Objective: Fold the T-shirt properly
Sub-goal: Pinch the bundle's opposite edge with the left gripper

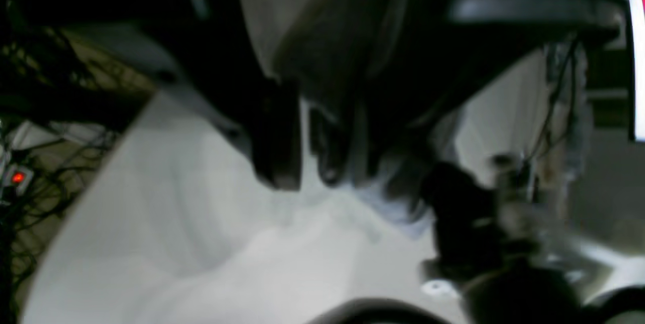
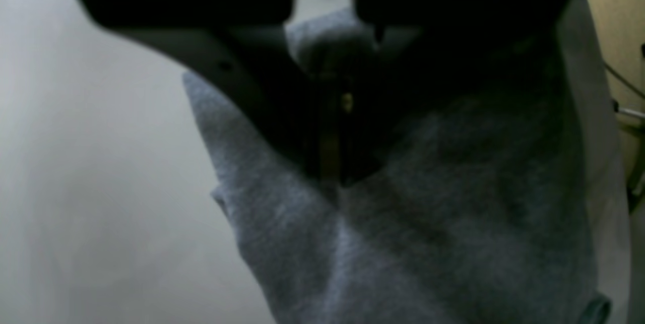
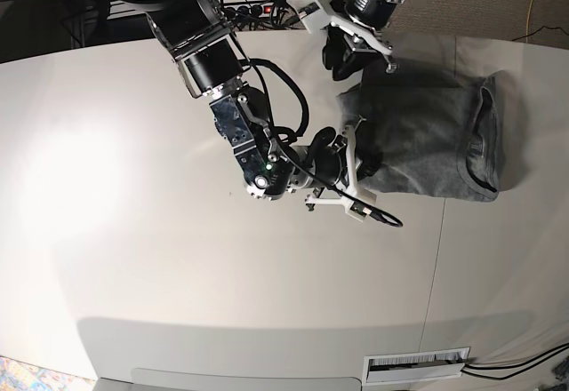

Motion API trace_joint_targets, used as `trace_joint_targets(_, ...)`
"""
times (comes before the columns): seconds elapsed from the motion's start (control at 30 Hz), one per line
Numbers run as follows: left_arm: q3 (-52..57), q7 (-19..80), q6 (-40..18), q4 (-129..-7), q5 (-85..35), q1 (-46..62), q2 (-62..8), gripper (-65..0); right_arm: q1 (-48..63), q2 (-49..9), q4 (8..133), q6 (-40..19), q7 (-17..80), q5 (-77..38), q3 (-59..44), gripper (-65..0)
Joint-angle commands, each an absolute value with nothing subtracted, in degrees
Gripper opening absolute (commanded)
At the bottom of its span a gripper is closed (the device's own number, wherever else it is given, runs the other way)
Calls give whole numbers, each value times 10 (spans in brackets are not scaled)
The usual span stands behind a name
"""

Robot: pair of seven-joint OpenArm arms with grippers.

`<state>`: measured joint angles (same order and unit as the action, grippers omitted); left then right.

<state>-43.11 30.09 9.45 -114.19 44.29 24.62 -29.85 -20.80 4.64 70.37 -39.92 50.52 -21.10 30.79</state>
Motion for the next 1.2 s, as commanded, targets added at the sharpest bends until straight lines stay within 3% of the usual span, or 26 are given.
trace_joint_targets(0.0, -432, 302, 106, -1138, 461, 239, -302, -458, -222, 53, 712, -400, 494, -220, 307, -650)
trace_joint_targets(0.87, -434, 321, 127, -1074, 500, 193, -303, -477, -222, 52, 712, -400, 497, -220, 307, -650)
trace_joint_targets(1.03, -434, 321, 142, -1074, 500, 187, -303, -650, -222, 52, 712, -400, 497, -220, 307, -650)
trace_joint_targets(1.17, -434, 326, 159, -1074, 509, 187, -303, -650, -222, 52, 712, -400, 497, -215, 307, -650)
